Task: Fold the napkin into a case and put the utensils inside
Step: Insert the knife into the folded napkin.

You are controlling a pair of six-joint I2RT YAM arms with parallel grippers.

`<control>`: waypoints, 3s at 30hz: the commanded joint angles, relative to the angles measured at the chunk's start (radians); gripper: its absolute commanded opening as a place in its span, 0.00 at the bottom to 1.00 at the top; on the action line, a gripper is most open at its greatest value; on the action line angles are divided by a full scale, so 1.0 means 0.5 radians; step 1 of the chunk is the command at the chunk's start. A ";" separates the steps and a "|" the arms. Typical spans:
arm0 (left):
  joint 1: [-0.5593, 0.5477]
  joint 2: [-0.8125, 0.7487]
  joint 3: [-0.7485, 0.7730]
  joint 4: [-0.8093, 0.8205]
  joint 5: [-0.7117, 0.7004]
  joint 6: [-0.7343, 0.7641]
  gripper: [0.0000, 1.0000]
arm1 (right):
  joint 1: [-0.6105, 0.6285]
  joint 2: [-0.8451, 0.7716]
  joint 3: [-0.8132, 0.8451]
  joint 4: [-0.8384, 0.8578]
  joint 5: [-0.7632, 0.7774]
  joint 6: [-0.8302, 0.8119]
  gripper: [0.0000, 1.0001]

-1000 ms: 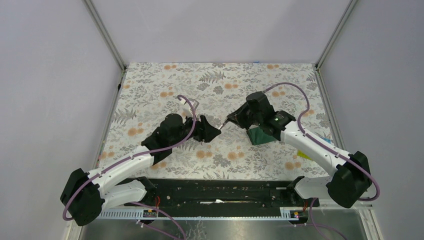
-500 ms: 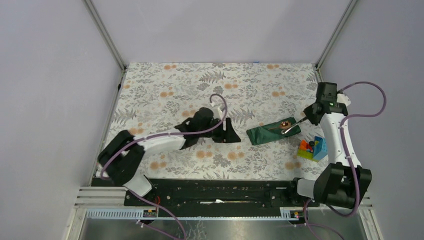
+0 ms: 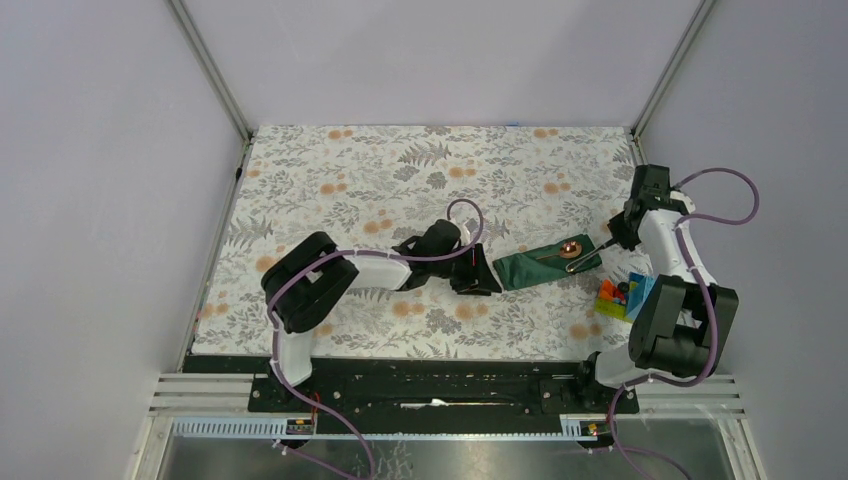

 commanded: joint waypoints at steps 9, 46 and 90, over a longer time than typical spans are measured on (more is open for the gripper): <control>0.000 0.257 0.184 0.242 0.028 -0.154 0.32 | -0.008 0.123 0.016 0.122 0.036 0.118 0.00; -0.004 0.502 0.194 0.501 0.110 -0.286 0.19 | 0.144 -0.027 -0.460 0.164 -0.367 0.759 0.00; -0.004 0.205 -0.069 0.561 0.000 -0.252 0.23 | 0.304 -0.259 -0.495 0.296 -0.487 0.483 0.59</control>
